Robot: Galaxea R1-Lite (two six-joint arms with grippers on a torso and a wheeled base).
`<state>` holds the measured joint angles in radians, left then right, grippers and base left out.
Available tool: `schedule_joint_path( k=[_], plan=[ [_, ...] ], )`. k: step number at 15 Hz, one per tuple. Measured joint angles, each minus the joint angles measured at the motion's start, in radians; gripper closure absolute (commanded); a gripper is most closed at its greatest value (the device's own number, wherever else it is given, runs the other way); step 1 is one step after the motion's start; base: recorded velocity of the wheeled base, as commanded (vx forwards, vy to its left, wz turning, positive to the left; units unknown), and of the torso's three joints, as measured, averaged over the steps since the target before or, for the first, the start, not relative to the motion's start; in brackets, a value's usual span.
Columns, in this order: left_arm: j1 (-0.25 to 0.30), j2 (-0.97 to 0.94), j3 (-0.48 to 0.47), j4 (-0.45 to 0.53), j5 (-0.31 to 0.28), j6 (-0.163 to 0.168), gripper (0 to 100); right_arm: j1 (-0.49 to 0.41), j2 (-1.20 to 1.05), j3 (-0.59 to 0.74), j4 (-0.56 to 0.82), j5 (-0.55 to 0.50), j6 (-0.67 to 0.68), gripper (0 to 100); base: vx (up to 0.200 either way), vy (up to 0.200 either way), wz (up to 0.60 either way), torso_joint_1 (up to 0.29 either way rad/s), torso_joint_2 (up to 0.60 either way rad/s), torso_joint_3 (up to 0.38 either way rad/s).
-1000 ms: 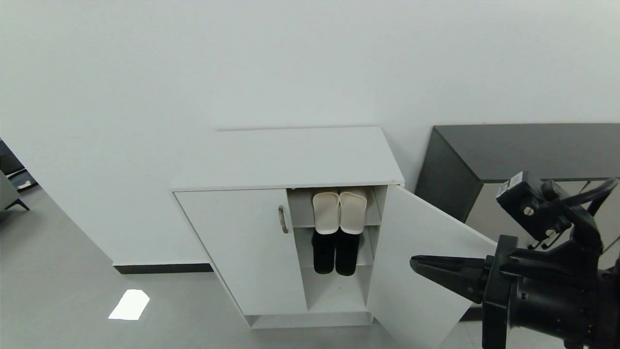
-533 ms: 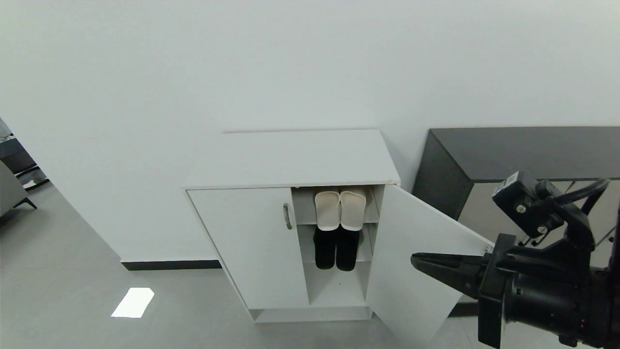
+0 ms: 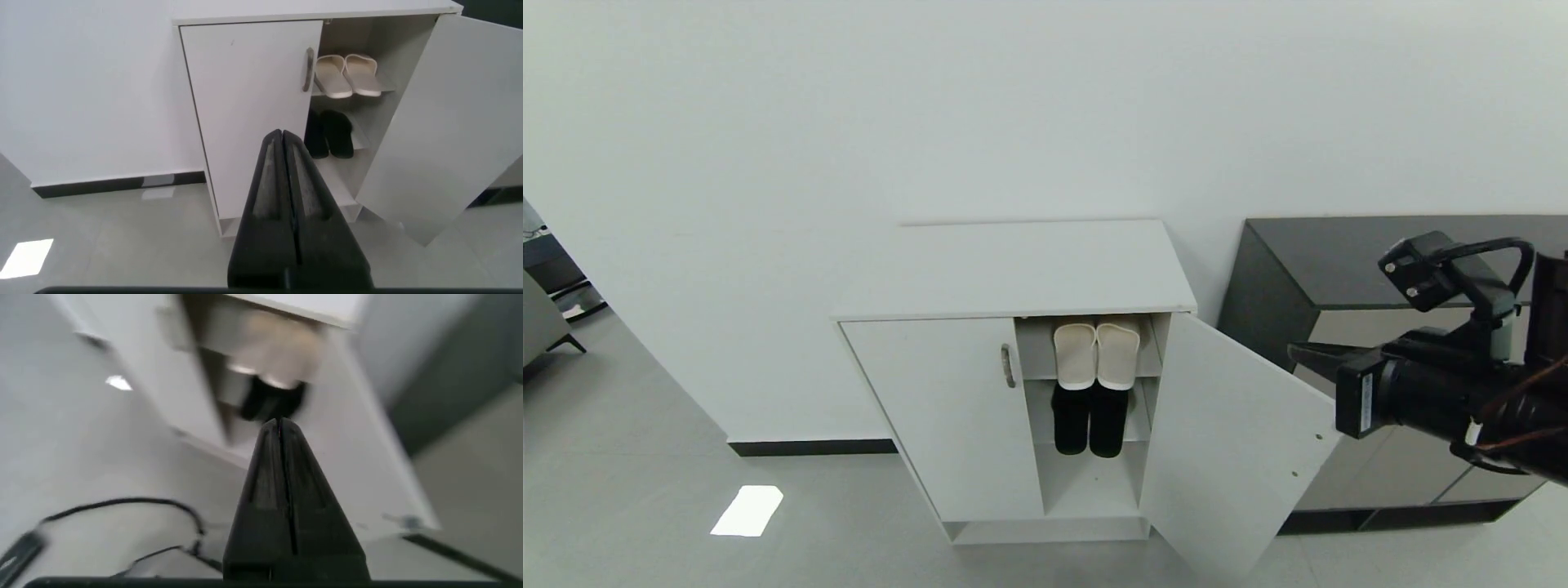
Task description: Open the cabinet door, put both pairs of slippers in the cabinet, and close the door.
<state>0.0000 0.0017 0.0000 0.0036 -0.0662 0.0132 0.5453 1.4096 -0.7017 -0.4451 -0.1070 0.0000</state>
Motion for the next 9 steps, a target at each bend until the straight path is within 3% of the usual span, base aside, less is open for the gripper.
schedule_joint_path(
  k=[5,9],
  plan=[
    [0.0,0.0,0.0,0.0,0.0,-0.001,100,-0.249,0.15,-0.03,-0.014,-0.003,-0.033,100,0.0,0.0,0.0,0.0,0.0,0.0],
    [0.0,0.0,0.0,0.0,-0.001,-0.001,100,-0.385,0.277,-0.053,-0.091,0.023,-0.051,100,0.0,0.0,0.0,0.0,0.0,0.0]
  ],
)
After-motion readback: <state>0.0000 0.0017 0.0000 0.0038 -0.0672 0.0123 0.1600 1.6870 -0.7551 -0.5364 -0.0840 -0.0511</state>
